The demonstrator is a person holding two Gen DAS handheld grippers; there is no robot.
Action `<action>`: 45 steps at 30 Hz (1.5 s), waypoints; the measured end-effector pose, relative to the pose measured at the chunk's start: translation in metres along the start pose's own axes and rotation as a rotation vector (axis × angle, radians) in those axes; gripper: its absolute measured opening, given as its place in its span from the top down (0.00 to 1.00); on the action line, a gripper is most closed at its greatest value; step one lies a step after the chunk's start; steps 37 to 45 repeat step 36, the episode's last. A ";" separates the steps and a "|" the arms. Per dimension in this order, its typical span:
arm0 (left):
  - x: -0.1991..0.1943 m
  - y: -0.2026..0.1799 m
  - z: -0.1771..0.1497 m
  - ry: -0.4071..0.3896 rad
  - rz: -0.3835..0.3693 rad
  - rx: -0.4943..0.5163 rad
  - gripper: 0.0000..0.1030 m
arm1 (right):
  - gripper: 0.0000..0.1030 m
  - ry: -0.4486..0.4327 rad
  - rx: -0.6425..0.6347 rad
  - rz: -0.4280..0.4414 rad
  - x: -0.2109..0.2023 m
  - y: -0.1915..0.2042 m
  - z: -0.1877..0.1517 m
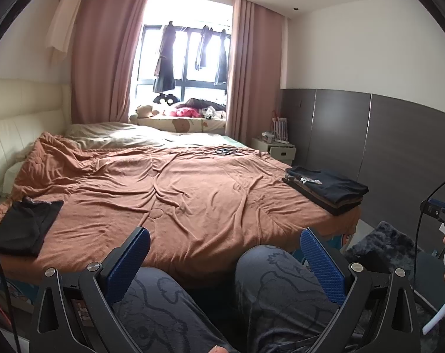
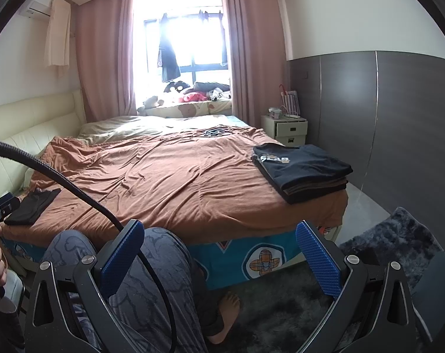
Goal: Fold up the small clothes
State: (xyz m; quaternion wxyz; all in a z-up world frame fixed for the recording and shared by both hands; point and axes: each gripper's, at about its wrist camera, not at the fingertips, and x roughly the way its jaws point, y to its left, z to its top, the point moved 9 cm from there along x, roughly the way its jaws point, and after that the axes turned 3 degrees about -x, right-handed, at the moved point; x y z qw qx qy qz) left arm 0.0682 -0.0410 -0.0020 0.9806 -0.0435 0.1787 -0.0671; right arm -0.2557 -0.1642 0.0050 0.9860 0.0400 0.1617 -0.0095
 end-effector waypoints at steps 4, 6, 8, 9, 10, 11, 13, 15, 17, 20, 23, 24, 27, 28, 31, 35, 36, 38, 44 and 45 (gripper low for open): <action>-0.002 -0.001 0.001 -0.005 0.001 0.002 0.00 | 0.00 0.002 -0.001 0.003 0.000 0.001 0.000; -0.003 -0.001 0.001 -0.008 0.003 0.002 0.00 | 0.00 0.002 -0.001 0.003 0.000 0.002 0.000; -0.004 -0.001 0.001 -0.009 0.003 0.000 0.00 | 0.00 0.004 0.001 0.005 0.000 0.002 0.000; -0.004 -0.001 0.001 -0.008 0.004 -0.001 0.00 | 0.00 0.004 0.004 0.006 0.000 0.002 0.000; -0.004 0.000 0.001 -0.008 0.004 -0.003 0.00 | 0.00 0.003 0.005 0.006 0.000 0.002 0.000; -0.005 0.000 0.001 -0.008 0.004 -0.003 0.00 | 0.00 0.003 0.005 0.006 0.000 0.002 0.000; -0.005 0.000 0.001 -0.008 0.005 -0.002 0.00 | 0.00 0.004 0.004 0.007 0.000 0.003 0.000; -0.005 0.000 0.001 -0.009 0.007 -0.001 0.00 | 0.00 0.004 0.002 0.009 0.000 0.004 0.000; -0.006 0.000 0.001 -0.009 0.006 -0.003 0.00 | 0.00 0.005 0.000 0.011 -0.001 0.005 0.000; -0.006 0.000 0.001 -0.007 0.005 0.000 0.00 | 0.00 0.004 -0.003 0.013 -0.002 0.007 0.000; -0.007 -0.001 0.000 0.000 -0.002 0.003 0.00 | 0.00 0.006 -0.004 0.010 -0.001 0.008 0.000; -0.007 -0.001 0.000 0.001 -0.004 0.002 0.00 | 0.00 0.007 -0.004 0.011 0.000 0.008 -0.001; -0.007 -0.002 -0.002 0.005 -0.006 0.005 0.00 | 0.00 0.012 -0.003 0.008 0.000 0.007 -0.003; -0.008 -0.002 -0.002 0.005 -0.006 0.009 0.00 | 0.00 0.012 -0.003 0.007 -0.001 0.007 -0.003; -0.010 -0.004 -0.003 0.005 -0.004 0.022 0.00 | 0.00 0.008 0.003 0.009 -0.002 0.006 -0.002; -0.014 -0.005 -0.003 -0.005 -0.007 0.030 0.00 | 0.00 0.013 0.022 0.007 0.001 0.008 0.004; -0.013 -0.004 -0.003 0.000 -0.011 0.026 0.00 | 0.00 0.016 0.027 0.004 0.002 0.010 0.006; -0.013 -0.004 -0.003 0.000 -0.011 0.026 0.00 | 0.00 0.016 0.027 0.004 0.002 0.010 0.006; -0.013 -0.004 -0.003 0.000 -0.011 0.026 0.00 | 0.00 0.016 0.027 0.004 0.002 0.010 0.006; -0.013 -0.004 -0.003 0.000 -0.011 0.026 0.00 | 0.00 0.016 0.027 0.004 0.002 0.010 0.006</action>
